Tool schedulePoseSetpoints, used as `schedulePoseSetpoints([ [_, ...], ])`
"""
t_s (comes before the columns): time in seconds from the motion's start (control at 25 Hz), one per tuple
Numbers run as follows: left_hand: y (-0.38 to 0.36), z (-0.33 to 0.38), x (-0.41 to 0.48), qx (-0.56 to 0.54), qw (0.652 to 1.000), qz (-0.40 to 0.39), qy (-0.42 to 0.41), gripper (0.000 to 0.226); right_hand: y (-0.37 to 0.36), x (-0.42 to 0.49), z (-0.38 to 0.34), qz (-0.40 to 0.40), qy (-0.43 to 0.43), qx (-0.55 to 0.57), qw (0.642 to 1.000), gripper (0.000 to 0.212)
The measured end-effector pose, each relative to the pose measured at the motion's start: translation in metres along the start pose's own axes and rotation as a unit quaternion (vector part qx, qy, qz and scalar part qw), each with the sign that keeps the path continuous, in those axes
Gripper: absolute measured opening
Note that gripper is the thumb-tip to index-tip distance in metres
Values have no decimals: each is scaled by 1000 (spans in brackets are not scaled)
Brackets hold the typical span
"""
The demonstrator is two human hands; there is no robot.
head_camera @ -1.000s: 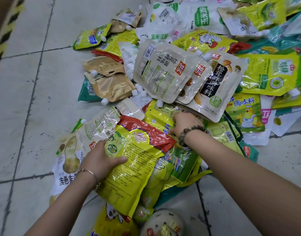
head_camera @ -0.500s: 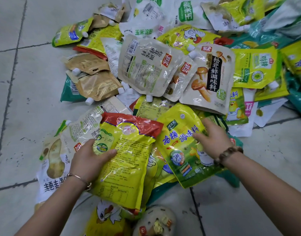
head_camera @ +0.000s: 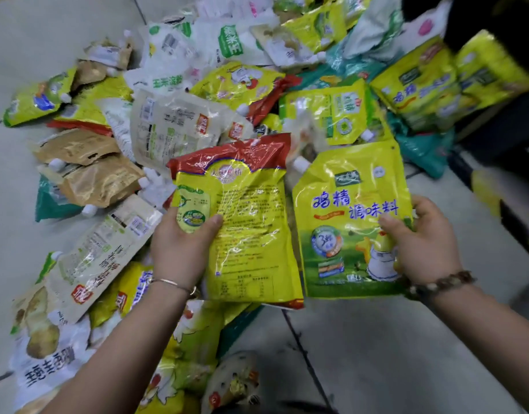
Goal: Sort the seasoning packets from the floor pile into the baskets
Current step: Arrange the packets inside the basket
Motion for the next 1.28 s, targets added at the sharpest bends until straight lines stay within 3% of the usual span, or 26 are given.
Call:
schedulePoseSetpoints([
  [0.32, -52, 160, -24, -30, 988, -47, -144, 37, 160, 0, -66, 152, 36, -15, 988, 19],
  [0.44, -76, 235, -45, -30, 974, -71, -214, 24, 220, -10, -86, 202, 43, -35, 978, 18],
  [0.68, -140, 347, -110, -84, 943, -133, -295, 21, 347, -38, -108, 295, 49, -48, 953, 16],
  [0.92, -219, 422, -193, -112, 912, -251, -306, 21, 463, -92, -87, 392, 28, -13, 920, 18],
  [1.08, -272, 461, -261, -123, 873, -349, -318, 25, 540, -136, -60, 448, -7, -45, 893, 19],
  [1.28, -335, 486, -350, -54, 823, -390, -409, 18, 611, -187, -4, 493, -90, -109, 859, 19],
])
Point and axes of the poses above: each hand's wrist, its own x-axis towards the middle knuckle, its own y-axis out of the back of the hand, z = x × y, the point moved 8 cm from there along x, towards the middle knuckle, and after that the axes turned 1 degree about -z, right-handed, at the moved point
